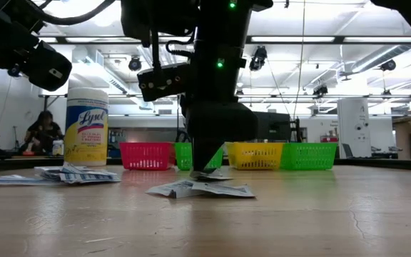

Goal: Pick & Place First Aid Supplies
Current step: Put the alcohol pad into the yellow bin

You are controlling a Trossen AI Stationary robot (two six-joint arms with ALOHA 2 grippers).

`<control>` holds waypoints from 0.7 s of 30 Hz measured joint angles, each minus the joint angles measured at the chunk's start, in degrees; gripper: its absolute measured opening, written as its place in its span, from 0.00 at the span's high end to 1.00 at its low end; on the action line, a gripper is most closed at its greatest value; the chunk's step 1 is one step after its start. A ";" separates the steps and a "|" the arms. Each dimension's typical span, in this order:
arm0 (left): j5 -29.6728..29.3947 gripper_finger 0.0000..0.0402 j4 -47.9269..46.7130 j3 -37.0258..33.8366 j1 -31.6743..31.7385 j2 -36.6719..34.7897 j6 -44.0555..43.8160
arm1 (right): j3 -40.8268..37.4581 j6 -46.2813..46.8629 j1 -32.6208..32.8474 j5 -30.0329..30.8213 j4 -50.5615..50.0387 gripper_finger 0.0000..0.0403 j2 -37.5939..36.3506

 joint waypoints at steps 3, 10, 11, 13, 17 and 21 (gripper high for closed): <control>0.00 0.57 0.00 0.00 0.02 0.00 0.00 | -0.67 0.50 -0.20 1.07 0.04 0.90 0.00; 0.00 0.57 0.00 0.00 0.02 0.02 -0.02 | -3.55 2.38 -1.13 2.97 0.14 0.98 0.00; 0.00 0.57 0.00 0.00 0.00 0.02 -0.05 | -3.67 2.62 -1.19 3.02 -0.05 0.98 0.00; 0.01 0.57 0.00 0.00 0.00 0.02 -0.16 | -3.69 3.14 -1.22 3.05 -0.29 0.98 0.00; 0.02 0.57 0.00 0.00 0.02 0.02 -0.38 | -2.14 3.88 -1.18 3.07 -1.97 0.98 -0.26; 0.00 0.57 0.00 0.00 0.01 0.02 -0.39 | 0.28 3.91 -0.93 3.00 -4.73 0.98 -2.05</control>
